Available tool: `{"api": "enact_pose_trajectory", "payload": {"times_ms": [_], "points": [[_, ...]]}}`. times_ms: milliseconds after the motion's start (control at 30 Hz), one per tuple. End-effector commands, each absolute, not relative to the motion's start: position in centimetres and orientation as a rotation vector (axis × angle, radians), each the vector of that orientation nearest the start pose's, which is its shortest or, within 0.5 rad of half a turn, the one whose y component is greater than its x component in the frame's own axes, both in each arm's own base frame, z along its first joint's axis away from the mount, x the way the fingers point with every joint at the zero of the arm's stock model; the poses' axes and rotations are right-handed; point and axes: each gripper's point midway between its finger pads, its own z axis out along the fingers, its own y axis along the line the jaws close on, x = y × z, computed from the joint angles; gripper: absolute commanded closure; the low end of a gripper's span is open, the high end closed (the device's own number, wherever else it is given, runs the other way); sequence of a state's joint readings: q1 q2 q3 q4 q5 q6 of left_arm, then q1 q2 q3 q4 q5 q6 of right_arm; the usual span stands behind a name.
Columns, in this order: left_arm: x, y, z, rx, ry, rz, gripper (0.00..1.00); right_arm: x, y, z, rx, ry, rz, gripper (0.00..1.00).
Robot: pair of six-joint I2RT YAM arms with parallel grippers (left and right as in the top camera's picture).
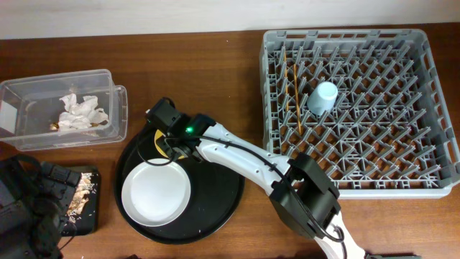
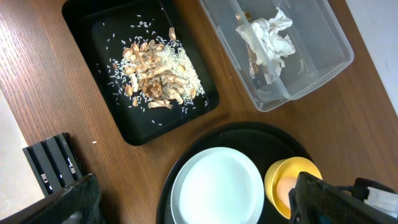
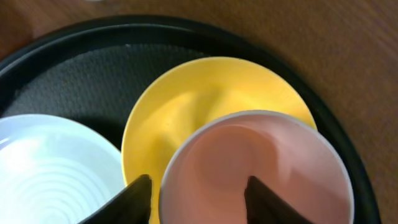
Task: Sort waste into correct bins and load items into the dishwasher rack
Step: 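Grasp the pink cup from the yellow bowl with the right gripper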
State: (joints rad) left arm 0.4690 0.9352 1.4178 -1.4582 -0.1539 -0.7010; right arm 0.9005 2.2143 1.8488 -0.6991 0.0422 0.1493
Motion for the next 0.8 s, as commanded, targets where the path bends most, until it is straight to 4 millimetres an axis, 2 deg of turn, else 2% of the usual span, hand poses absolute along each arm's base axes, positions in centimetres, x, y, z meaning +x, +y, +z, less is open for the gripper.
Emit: {"api": "enact_pose_trajectory", "payload": {"times_ms": [0, 67, 167, 200, 267, 333, 367, 400, 433, 467, 533, 567, 600, 667, 767], "points": [[15.6, 11.0, 29.4, -1.454, 2.059, 0.101, 0.01, 34.9, 42.3, 7.7, -0.940, 2.491, 0.284, 0.67], [15.6, 11.0, 29.4, -1.454, 2.060, 0.102, 0.01, 34.9, 42.2, 7.7, -0.889, 2.517, 0.296, 0.86], [15.6, 11.0, 29.4, -1.454, 2.060, 0.102, 0.01, 34.7, 42.5, 8.9, -0.820, 2.554, 0.346, 0.96], [15.6, 11.0, 29.4, -1.454, 2.060, 0.102, 0.01, 34.8, 42.5, 10.0, -0.784, 2.563, 0.356, 0.96], [15.6, 11.0, 29.4, -1.454, 2.059, 0.101, 0.01, 35.6, 41.8, 13.3, -0.730, 2.554, 0.374, 0.96], [15.6, 11.0, 29.4, -1.454, 2.060, 0.102, 0.00, 37.6, 38.4, 19.3, -0.571, 2.560, 0.390, 0.96], [15.6, 11.0, 29.4, -1.454, 2.059, 0.101, 0.00, 38.2, 36.9, 21.0, -0.534, 2.564, 0.389, 0.96], [15.6, 11.0, 29.4, -1.454, 2.060, 0.102, 0.01, 38.9, 34.1, 23.4, -0.472, 2.581, 0.403, 0.96], [15.6, 11.0, 29.4, -1.454, 2.059, 0.101, 0.00, 39.4, 31.7, 24.8, -0.419, 2.605, 0.416, 0.96], [15.6, 11.0, 29.4, -1.454, 2.060, 0.102, 0.01, 39.8, 29.3, 25.6, -0.362, 2.636, 0.425, 0.96], [15.6, 11.0, 29.4, -1.454, 2.060, 0.102, 0.01, 40.9, 22.7, 25.8, -0.227, 2.734, 0.458, 0.96], [15.6, 11.0, 29.4, -1.454, 2.060, 0.102, 0.01, 41.1, 20.0, 25.5, -0.189, 2.780, 0.519, 0.96], [15.6, 11.0, 29.4, -1.454, 2.060, 0.102, 0.00, 41.0, 17.3, 25.4, -0.188, 2.811, 0.674, 0.96], [15.6, 11.0, 29.4, -1.454, 2.060, 0.102, 0.01, 41.1, 14.0, 25.8, -0.207, 2.750, 1.007, 0.96], [15.6, 11.0, 29.4, -1.454, 2.060, 0.102, 0.00, 43.1, 10.5, 26.4, -0.215, 2.535, 1.249, 0.96]]}}
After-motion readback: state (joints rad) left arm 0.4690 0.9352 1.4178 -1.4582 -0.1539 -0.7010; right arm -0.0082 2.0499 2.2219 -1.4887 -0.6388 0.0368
